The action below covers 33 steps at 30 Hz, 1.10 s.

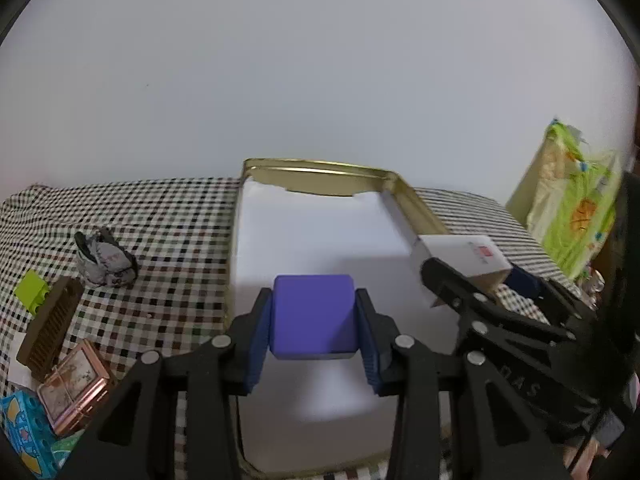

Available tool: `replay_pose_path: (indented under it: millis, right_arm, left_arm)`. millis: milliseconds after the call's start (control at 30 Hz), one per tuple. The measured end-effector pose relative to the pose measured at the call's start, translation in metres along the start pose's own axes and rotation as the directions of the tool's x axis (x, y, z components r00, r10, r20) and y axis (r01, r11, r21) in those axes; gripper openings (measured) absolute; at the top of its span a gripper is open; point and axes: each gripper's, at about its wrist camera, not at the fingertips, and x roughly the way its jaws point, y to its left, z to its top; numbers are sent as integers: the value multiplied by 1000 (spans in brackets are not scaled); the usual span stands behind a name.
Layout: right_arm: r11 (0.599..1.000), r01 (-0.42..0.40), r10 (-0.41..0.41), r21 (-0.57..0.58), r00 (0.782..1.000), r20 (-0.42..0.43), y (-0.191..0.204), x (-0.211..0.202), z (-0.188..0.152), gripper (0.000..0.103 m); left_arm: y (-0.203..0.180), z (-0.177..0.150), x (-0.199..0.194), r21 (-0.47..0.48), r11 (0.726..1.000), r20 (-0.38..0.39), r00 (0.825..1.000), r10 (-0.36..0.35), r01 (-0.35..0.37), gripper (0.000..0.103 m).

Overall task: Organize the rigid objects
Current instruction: 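Carry the white box into the tray with the right tool while the left tool carries the purple cube there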

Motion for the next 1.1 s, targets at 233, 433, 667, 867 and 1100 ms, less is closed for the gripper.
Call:
replay_pose_path:
  millis: [233, 433, 667, 867, 1100]
  right_arm:
    - [1000, 0, 0, -1, 1000, -17, -1, 8, 2, 83]
    - [999, -36, 38, 35, 997, -73, -6, 17, -2, 89]
    - [991, -49, 51, 128, 999, -18, -24, 3, -3, 89]
    - [973, -78, 88, 218, 995, -38, -37, 5, -6, 89]
    - [971, -64, 68, 232, 998, -10, -37, -3, -9, 89]
  left_arm:
    - [1, -4, 5, 25, 999, 13, 999, 45, -46, 39]
    - [6, -5, -1, 15, 997, 31, 997, 70, -70, 41]
    - [0, -6, -15, 56, 987, 140, 980, 144, -153, 94]
    - [4, -5, -23, 63, 980, 201, 964, 173, -188, 102]
    - [11, -8, -24, 62, 972, 200, 957, 208, -225, 102]
